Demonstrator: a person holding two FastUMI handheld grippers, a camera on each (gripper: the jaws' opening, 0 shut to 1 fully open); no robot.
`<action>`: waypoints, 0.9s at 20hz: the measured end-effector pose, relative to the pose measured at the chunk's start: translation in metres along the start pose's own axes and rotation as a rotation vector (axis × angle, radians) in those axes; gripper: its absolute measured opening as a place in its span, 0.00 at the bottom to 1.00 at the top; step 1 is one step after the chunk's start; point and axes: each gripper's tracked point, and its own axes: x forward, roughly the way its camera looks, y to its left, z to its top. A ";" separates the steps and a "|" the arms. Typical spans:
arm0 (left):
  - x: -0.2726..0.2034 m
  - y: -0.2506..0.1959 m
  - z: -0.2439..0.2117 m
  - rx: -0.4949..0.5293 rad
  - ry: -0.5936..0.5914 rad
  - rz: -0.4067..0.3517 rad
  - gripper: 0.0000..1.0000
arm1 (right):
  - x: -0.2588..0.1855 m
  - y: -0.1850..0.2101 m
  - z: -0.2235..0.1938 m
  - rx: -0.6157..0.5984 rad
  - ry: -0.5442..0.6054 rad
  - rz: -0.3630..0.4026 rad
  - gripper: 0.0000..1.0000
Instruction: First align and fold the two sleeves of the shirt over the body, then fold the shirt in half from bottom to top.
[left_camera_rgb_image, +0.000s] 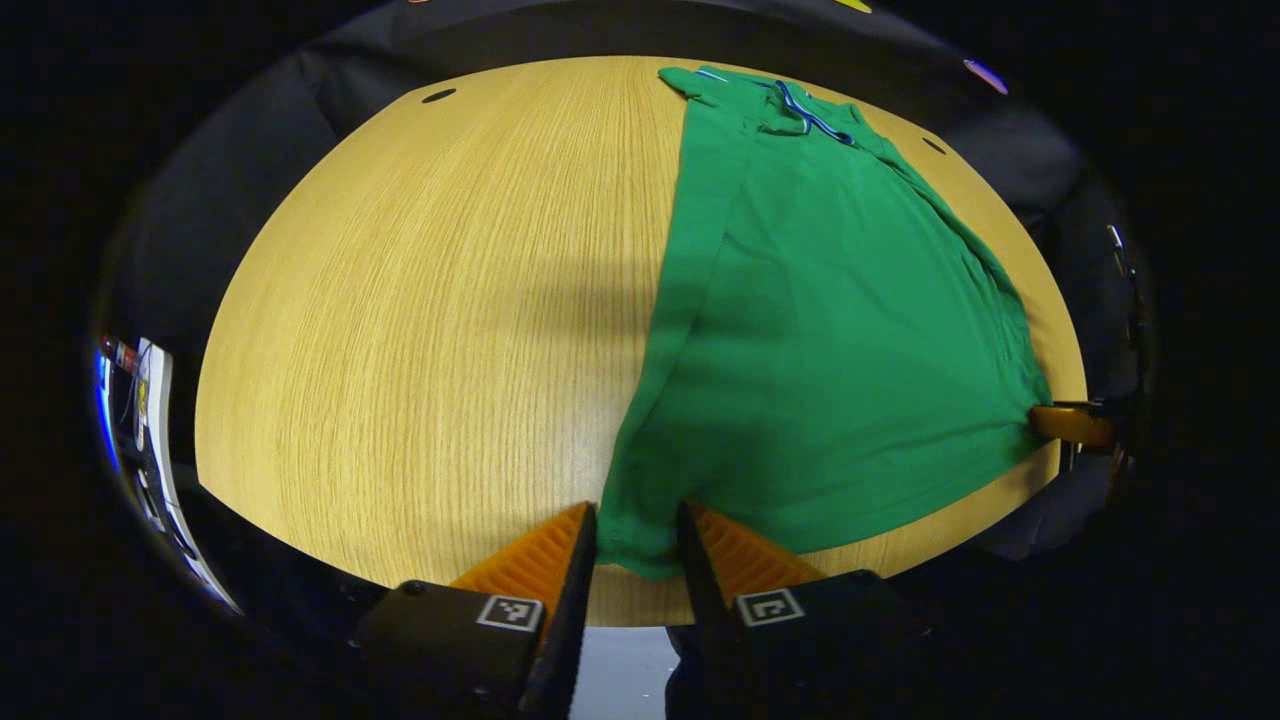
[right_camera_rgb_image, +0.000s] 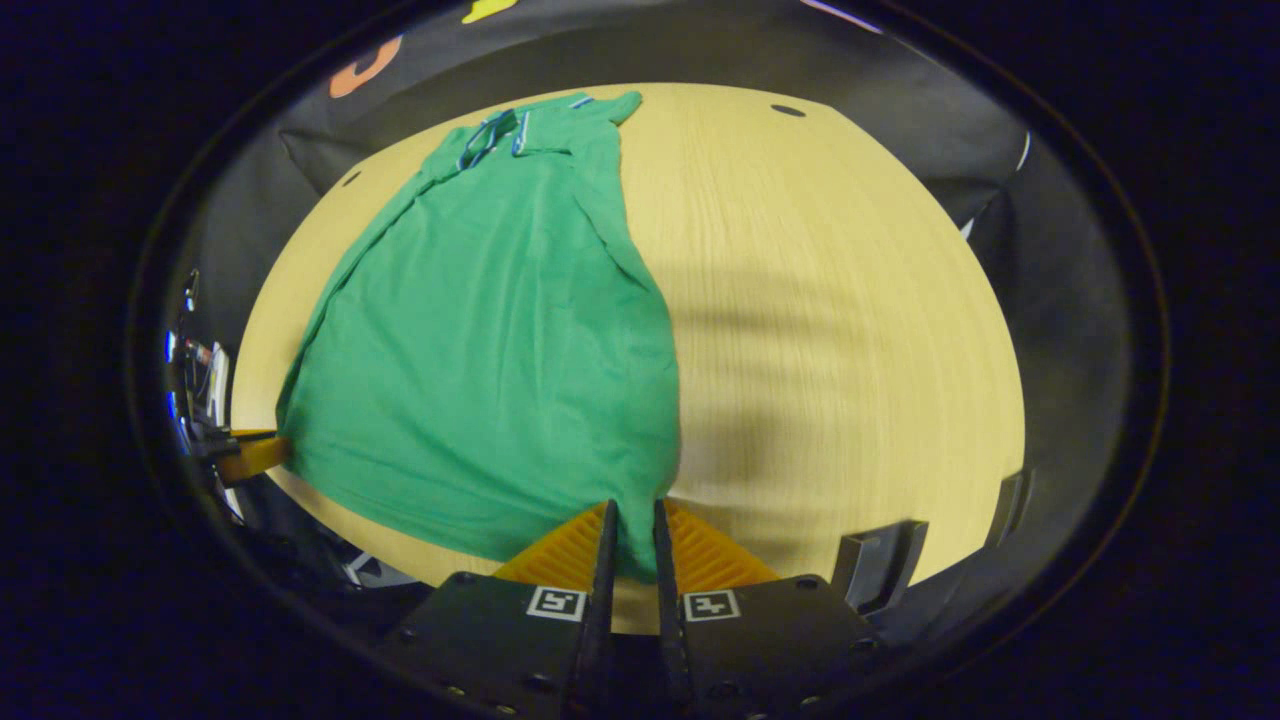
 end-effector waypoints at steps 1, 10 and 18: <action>0.001 -0.004 0.000 0.000 0.004 -0.016 0.51 | -0.003 0.003 0.004 -0.006 0.002 0.022 0.22; -0.012 -0.019 0.007 -0.043 0.015 -0.144 0.06 | -0.010 0.007 0.007 0.016 0.013 0.058 0.00; -0.048 -0.026 0.045 -0.046 -0.086 -0.229 0.06 | -0.047 0.004 0.048 0.015 -0.078 0.080 0.01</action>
